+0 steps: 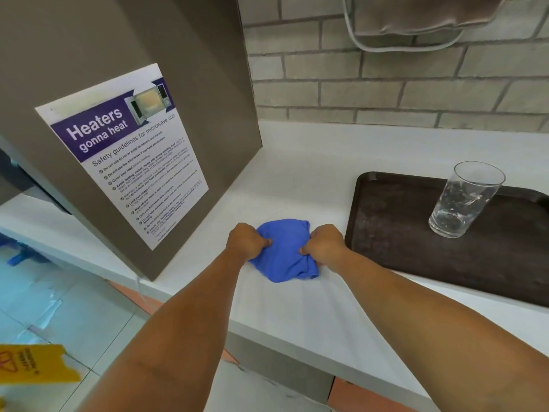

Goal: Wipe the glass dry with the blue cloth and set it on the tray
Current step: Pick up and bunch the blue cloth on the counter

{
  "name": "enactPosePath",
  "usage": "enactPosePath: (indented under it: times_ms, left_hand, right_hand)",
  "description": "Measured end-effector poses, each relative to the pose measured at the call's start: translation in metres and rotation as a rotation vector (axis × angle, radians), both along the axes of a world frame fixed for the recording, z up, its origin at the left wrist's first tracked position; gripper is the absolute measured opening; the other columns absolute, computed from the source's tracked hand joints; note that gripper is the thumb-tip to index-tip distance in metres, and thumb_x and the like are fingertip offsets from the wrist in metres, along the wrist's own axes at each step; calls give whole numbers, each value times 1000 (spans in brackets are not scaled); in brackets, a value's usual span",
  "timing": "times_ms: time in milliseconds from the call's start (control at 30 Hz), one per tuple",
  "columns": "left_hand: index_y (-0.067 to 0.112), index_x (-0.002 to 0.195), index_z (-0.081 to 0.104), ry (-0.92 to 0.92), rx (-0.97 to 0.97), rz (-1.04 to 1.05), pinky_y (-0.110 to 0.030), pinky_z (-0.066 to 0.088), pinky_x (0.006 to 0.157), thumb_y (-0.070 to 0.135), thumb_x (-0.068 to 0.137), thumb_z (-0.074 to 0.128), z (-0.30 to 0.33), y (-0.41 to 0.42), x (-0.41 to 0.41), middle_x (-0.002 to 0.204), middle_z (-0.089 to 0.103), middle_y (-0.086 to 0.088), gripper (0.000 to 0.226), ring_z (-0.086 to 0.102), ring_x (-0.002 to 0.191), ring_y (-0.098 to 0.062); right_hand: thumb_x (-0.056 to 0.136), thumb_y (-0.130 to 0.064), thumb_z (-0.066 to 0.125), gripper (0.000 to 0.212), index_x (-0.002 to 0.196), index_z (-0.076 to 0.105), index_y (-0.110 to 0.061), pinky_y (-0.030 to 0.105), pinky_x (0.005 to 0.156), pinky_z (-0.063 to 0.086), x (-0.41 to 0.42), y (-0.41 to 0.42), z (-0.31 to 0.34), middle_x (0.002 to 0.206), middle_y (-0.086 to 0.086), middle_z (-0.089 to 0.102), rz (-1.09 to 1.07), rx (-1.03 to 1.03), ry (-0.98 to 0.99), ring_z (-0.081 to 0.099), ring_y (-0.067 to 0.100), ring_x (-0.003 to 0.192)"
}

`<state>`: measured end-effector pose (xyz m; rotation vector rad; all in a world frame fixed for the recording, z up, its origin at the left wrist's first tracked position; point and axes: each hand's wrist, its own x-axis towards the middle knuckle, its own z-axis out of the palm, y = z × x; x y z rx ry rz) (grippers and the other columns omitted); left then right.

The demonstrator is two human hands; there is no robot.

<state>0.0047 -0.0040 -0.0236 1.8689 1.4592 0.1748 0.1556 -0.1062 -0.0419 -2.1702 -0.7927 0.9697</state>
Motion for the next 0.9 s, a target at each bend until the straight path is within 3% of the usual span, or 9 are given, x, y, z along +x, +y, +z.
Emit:
enactPosePath:
  times_ms: [67,133,233,333,400,533,667,800,900]
  left_hand:
    - [11,56,45,6,-13,-11,-33,38,66,17,82,72,-2,0,3,59,45,-3,38,47,70,-27]
    - [10,57,46,24,-21,-27,-33,38,67,16,85,67,-3,0,6,61,46,-3,35,47,72,-26]
    - [1,78,63,22,-24,-39,-33,41,70,17,88,62,-5,1,9,78,59,-10,19,53,79,-27]
    - [-1,96,65,-20,-45,14,-33,42,73,18,91,58,-4,1,12,92,61,-13,21,53,82,-27]
    - [2,97,62,-109,-98,61,-33,41,75,19,92,56,-2,3,15,95,58,-10,19,52,85,-26]
    - [-1,118,61,-404,-347,179,-39,49,92,19,93,54,3,4,14,116,65,-11,33,60,105,-29]
    - [-3,122,59,-765,-640,223,-40,52,85,16,92,45,10,-7,19,120,66,-18,38,63,108,-32]
    - [3,110,66,-1012,-800,210,-40,52,81,20,89,43,18,-16,37,102,74,-16,36,71,90,-31]
    - [7,112,66,-1174,-913,188,-40,54,82,27,91,49,24,-27,61,107,71,-14,34,71,92,-31]
  right_hand:
    - [81,-4,73,16,89,59,-4,33,69,49,0,1,-1,84,10,59,-25,3,28,59,26,78]
    - [86,-1,66,10,86,57,-5,33,69,48,-1,2,-2,85,11,59,-38,-8,51,58,27,80]
    - [92,0,56,22,73,47,-8,28,57,40,0,3,-2,72,6,51,-52,-12,87,52,23,71]
    - [93,1,48,21,74,49,-7,33,65,41,-1,1,0,77,9,53,-28,-15,97,53,26,77]
    - [91,3,45,16,84,56,-5,36,70,42,1,2,0,88,13,57,-38,15,124,53,28,82]
    - [87,8,45,29,101,68,-3,38,71,43,5,2,3,92,15,56,-170,107,310,52,29,83]
    - [88,7,49,23,102,63,-4,40,77,51,8,0,22,102,17,60,-229,173,447,57,31,88]
    - [86,0,49,33,113,68,2,31,51,50,21,-16,44,103,24,68,-273,273,598,63,39,74]
    - [88,-3,50,30,112,69,0,34,57,53,35,-32,57,116,25,71,-362,394,694,64,38,82]
